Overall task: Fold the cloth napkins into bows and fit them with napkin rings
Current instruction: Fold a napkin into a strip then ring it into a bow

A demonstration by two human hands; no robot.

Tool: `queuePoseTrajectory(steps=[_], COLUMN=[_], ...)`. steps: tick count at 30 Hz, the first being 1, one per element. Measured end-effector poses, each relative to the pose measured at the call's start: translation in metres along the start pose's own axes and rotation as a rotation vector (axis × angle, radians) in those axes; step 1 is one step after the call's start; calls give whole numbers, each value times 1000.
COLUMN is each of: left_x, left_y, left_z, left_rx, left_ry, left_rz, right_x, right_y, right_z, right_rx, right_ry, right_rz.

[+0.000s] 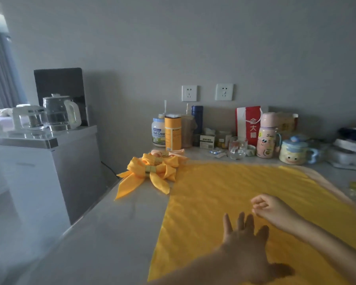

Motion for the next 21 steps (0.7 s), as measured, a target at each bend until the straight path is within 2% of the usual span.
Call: queuePoseTrajectory(steps=[4, 10, 14, 17, 19, 21], left_x=[29, 33, 28, 15, 5, -7], left_y=[-31, -34, -29, -23, -13, 1], left_z=[-13, -3, 5, 14, 28, 46], left_rx=[-4, 40, 88, 91, 83, 70], left_ry=[-90, 5, -12, 32, 84, 139], left_rz=[64, 53, 55, 222, 460, 594], right_x=[48, 73, 68, 64, 64, 61], right_y=[23, 42, 42, 38, 43, 50], right_z=[45, 82, 106, 127, 131, 130], right_rx=[-20, -25, -63, -140, -54, 58], right_ry=[-5, 33, 104, 116, 136, 163], right_rz=[13, 1, -5, 214, 378, 411])
Point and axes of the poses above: each hand's wrist, its own z-axis away from the middle knuckle, its own y-axis out of the back of the hand, x = y × z, the point moved 7 cm from there along -z, towards the middle knuckle, and after that the axes turned 15 degrees about -y, right-handed, at the moved point
